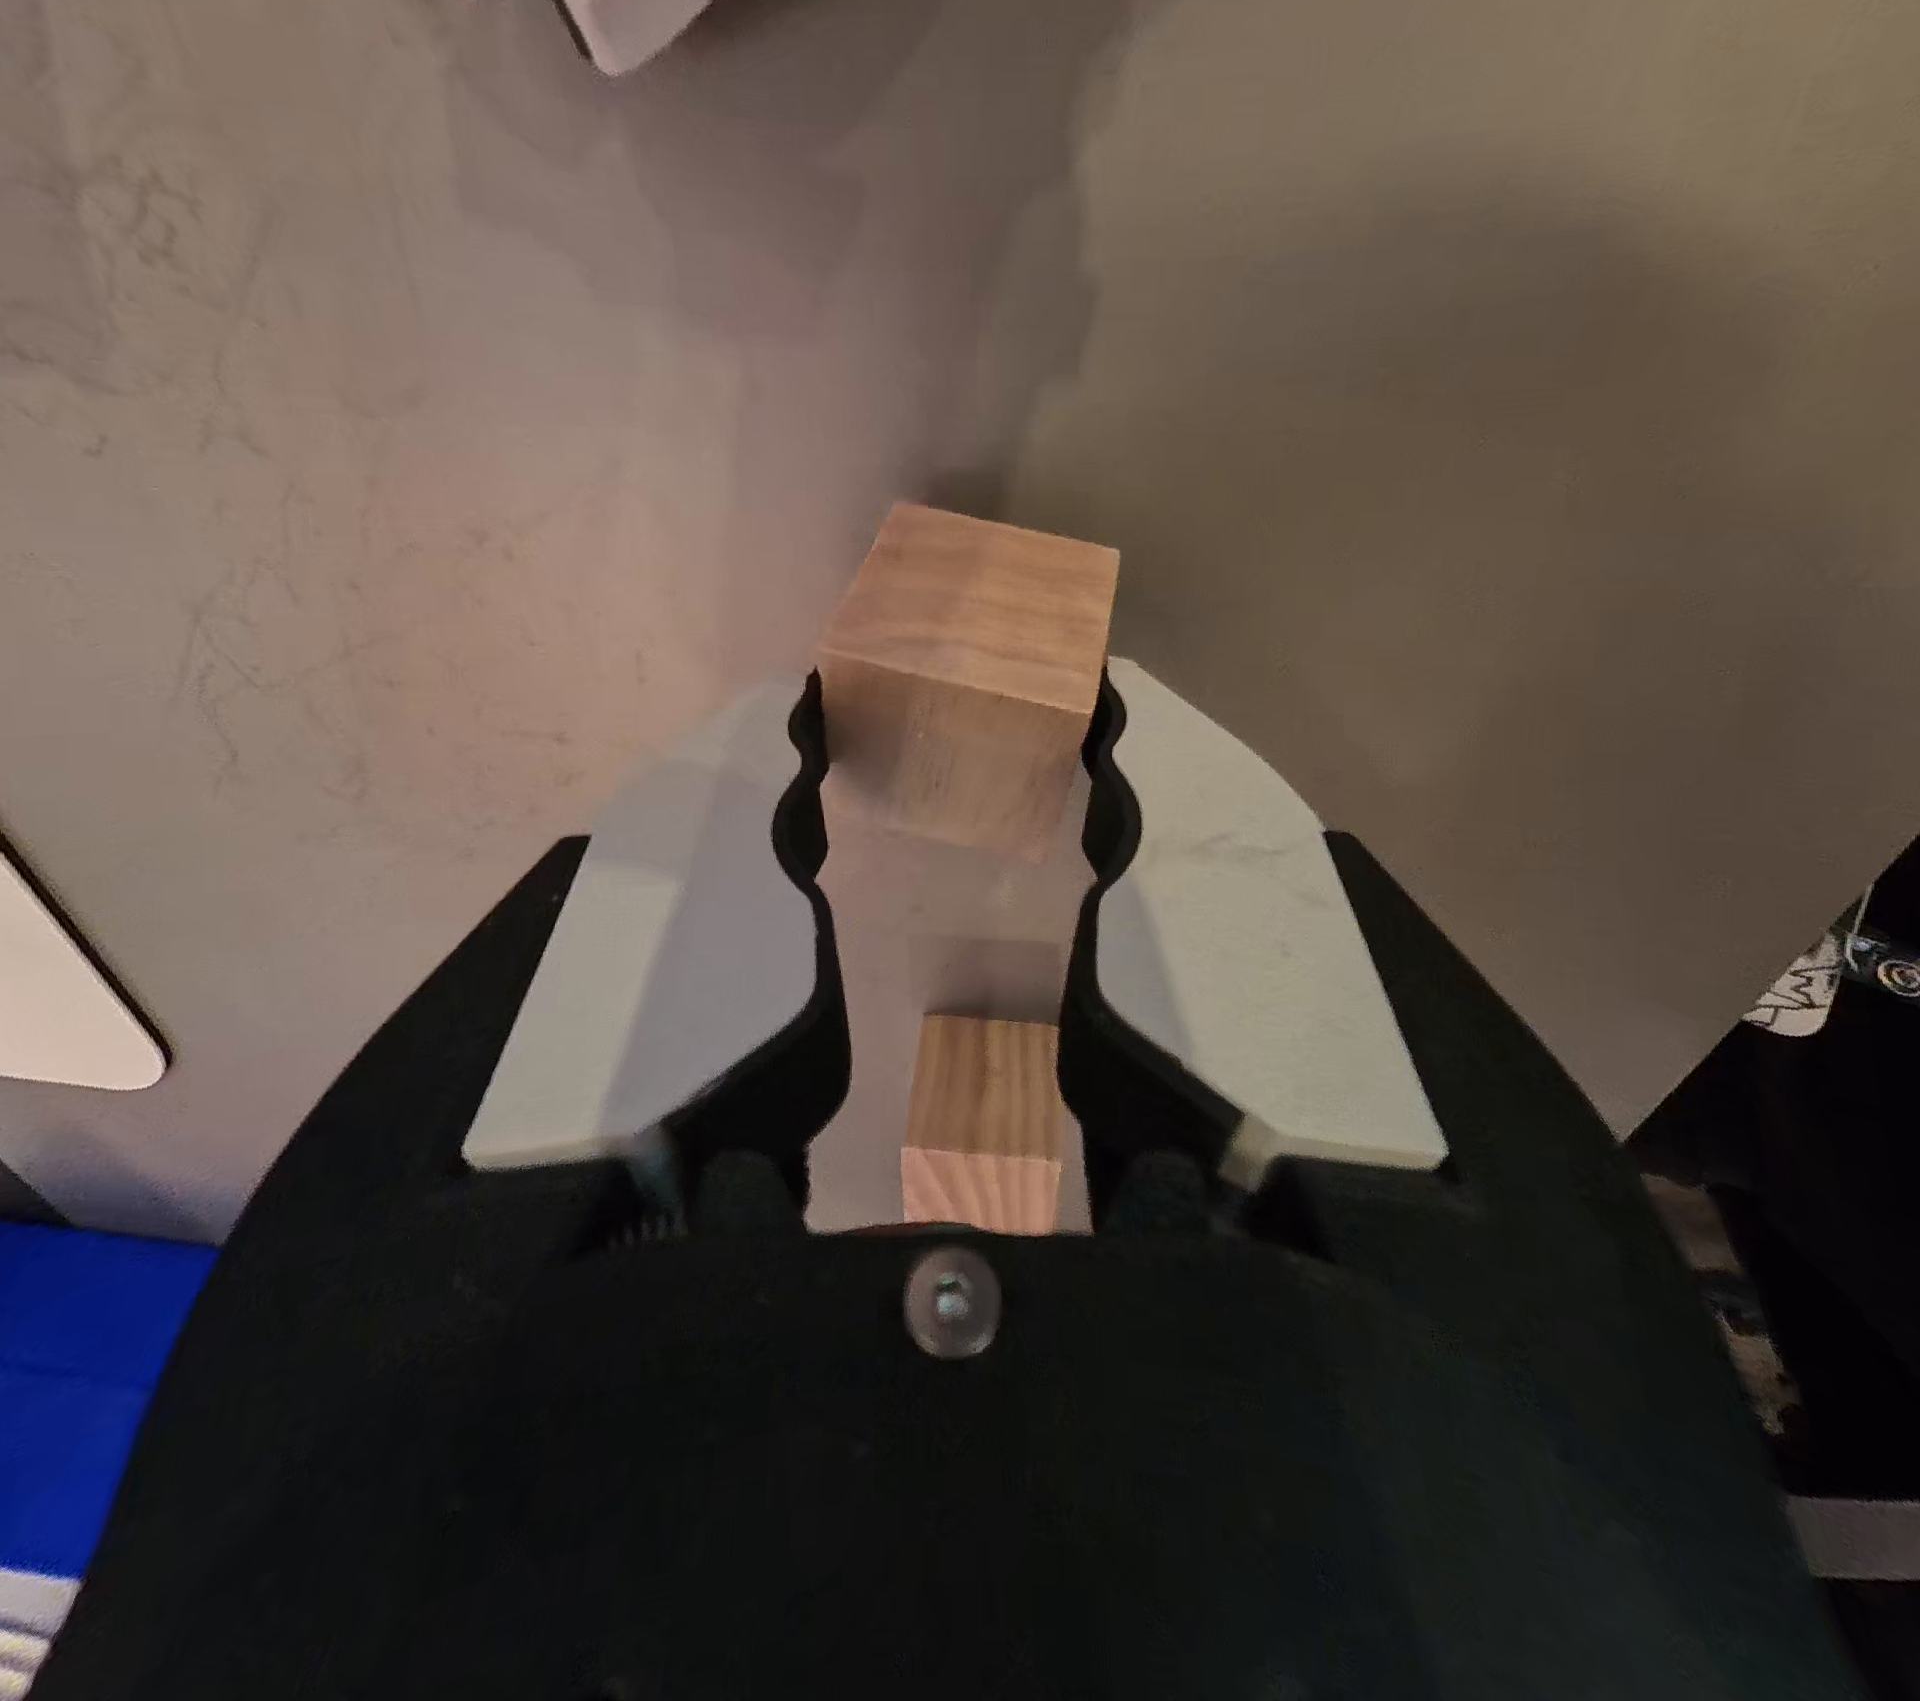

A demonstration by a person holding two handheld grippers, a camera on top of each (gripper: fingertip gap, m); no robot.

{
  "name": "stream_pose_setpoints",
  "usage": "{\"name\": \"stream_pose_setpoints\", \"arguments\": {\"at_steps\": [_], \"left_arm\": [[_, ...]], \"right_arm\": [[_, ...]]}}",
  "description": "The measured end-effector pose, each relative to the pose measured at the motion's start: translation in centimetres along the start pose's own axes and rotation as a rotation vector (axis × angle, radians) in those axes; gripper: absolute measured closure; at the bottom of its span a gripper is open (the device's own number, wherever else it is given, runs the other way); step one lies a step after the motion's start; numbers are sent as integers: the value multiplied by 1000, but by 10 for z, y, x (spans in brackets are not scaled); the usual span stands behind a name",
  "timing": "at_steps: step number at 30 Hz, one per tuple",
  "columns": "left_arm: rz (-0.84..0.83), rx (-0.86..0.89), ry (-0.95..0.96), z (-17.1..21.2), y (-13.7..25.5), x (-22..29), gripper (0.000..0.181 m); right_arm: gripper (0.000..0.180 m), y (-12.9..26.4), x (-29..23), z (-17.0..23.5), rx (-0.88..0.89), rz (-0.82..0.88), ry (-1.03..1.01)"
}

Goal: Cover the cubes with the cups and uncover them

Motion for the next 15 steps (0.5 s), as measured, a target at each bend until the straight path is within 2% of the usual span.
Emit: {"name": "stream_pose_setpoints", "arguments": {"at_steps": [1, 15], "left_arm": [[1, 1, 4, -1, 0, 0, 134], [-55, -40, -15, -12, -5, 9, 135]], "right_arm": [[169, 2, 2, 1, 6, 2, -15], [169, 18, 16, 17, 28, 25, -61]]}}
Point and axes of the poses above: each gripper's, where its closed fingertips meet, y back along the fingers, z out of its underside, x = y × z across the jaws, the point moved 6 cm from there along y, back along the fingers, and after that the axes turned 6 degrees about -x, right-handed, at the moved point
